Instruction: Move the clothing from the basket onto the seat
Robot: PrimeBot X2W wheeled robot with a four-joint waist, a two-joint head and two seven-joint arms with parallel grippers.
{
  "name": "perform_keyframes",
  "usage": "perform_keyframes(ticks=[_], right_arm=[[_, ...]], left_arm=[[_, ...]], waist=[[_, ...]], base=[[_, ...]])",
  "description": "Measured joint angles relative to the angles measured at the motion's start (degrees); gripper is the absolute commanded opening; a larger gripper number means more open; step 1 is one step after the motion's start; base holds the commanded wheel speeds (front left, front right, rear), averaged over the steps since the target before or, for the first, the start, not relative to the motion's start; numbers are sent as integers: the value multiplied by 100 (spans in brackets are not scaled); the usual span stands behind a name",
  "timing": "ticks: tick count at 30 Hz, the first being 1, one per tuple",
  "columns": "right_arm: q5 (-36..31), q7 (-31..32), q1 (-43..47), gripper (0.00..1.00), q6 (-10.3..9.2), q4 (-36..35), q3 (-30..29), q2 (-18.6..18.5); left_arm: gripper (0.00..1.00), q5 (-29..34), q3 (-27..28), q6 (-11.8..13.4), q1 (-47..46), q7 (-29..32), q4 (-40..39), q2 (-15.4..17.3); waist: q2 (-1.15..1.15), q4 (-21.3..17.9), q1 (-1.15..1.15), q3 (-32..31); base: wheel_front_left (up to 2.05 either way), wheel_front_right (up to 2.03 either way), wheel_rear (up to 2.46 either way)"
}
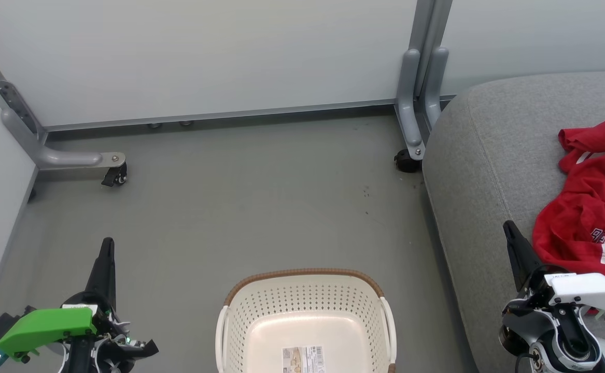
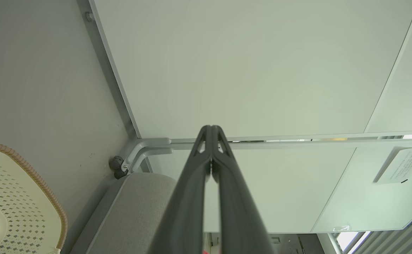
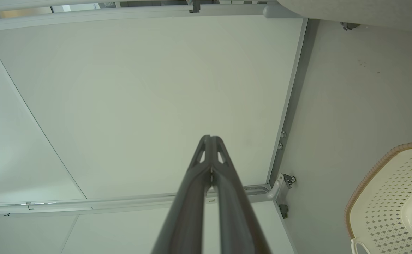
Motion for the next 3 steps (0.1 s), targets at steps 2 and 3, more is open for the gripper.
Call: perform_keyframes(ticks=[2,3], right_arm=[[-2,1,0,0,0,0,-3,2],[-8,1,0,0,0,0,-4,4]], left_arm=[[0,0,0,0,0,0,0,0],[0,-1,0,0,0,-1,-1,0]], waist=[[0,0,0,0],[0,0,0,0]], base=[[0,0,0],[0,0,0]])
